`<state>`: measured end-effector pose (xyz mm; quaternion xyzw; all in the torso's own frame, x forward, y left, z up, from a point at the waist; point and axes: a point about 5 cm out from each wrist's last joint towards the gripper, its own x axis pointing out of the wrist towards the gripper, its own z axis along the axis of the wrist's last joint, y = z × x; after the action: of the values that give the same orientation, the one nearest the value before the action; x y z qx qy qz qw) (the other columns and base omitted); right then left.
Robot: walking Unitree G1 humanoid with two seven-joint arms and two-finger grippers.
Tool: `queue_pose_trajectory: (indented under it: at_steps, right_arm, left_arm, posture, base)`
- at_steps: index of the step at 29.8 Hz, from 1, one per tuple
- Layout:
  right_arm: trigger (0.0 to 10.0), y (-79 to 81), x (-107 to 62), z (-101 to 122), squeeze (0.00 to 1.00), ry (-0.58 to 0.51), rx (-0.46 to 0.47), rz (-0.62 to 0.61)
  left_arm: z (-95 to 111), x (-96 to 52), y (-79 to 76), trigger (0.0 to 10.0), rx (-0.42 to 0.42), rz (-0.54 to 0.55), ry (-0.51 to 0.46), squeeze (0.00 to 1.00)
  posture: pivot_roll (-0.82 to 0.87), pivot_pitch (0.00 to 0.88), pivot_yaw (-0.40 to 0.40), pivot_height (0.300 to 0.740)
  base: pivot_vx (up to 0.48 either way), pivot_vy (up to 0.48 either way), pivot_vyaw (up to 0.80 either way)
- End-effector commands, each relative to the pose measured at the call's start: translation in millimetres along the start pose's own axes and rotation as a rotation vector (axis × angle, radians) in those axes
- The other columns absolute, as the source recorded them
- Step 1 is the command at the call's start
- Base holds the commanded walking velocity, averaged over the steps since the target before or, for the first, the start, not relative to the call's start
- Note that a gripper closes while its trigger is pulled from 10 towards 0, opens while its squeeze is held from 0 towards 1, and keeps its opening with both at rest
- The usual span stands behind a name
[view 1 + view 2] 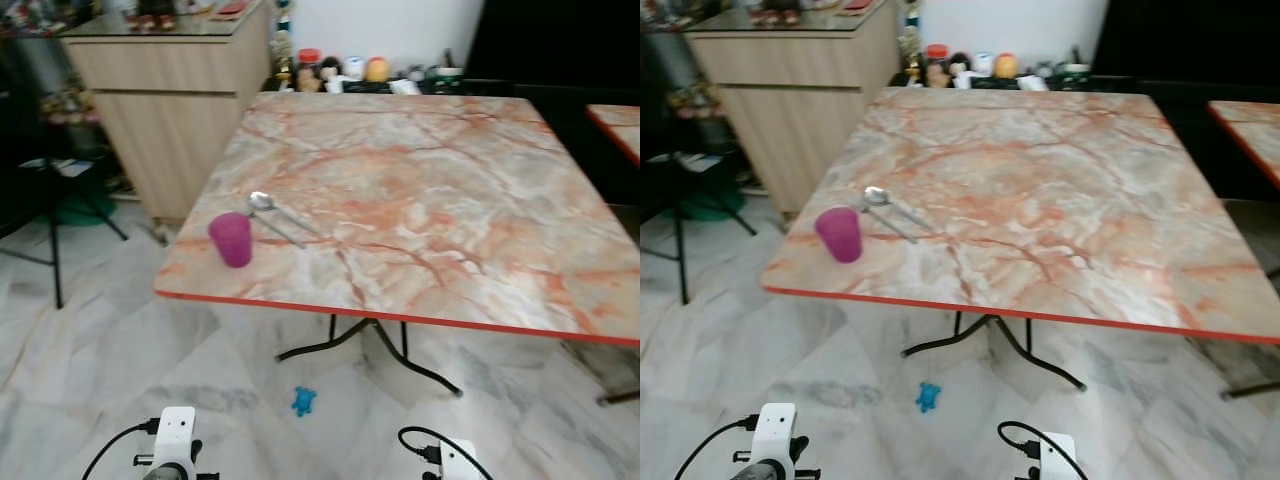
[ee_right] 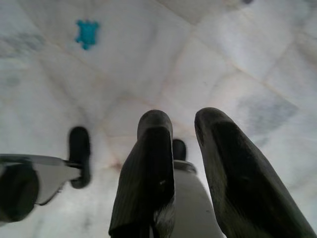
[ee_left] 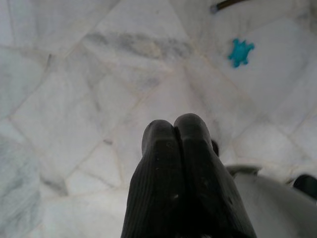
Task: Setting the table
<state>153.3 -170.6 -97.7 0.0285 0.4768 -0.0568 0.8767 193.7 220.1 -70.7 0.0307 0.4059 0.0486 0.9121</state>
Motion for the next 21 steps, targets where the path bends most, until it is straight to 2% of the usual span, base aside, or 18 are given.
queue_pose_trajectory:
  at_steps: [1, 12, 15, 17, 21]
  right_arm:
    - [10.0, -0.5, -1.6, -9, 0.00, 0.031, 0.011, 0.004]
    - [10.0, 5.3, -2.3, -12, 0.00, 0.035, -0.009, 0.029]
    - [10.0, 5.2, -2.5, -12, 0.00, 0.036, -0.011, 0.030]
    - [10.0, 5.3, -2.6, -13, 0.00, 0.039, -0.011, 0.030]
    - [10.0, 5.4, -2.7, -14, 0.00, 0.044, -0.026, 0.033]
  left_arm:
    - [1, 0.4, -2.9, 10.0, 0.006, -0.009, -0.001, 0.00]
    - [0, -0.4, -2.2, 10.0, 0.016, -0.009, -0.017, 0.00]
    - [5, -0.1, 1.3, 10.0, 0.003, 0.022, -0.052, 0.00]
    - [15, 0.2, 6.2, 10.0, 0.047, 0.059, -0.112, 0.00]
    - [29, -1.5, 15.9, 10.0, 0.042, 0.083, -0.216, 0.00]
  posture:
    - [0.07, 0.000, 0.007, 0.740]
    - [0.08, 0.000, 0.009, 0.740]
    - [0.08, 0.000, 0.011, 0.740]
    - [0.08, 0.000, 0.014, 0.740]
    - [0.08, 0.000, 0.017, 0.740]
  base:
    - [0.000, 0.000, 0.00]
    - [0.000, 0.000, 0.00]
    - [0.000, 0.000, 0.00]
    - [0.000, 0.000, 0.00]
    - [0.000, 0.000, 0.00]
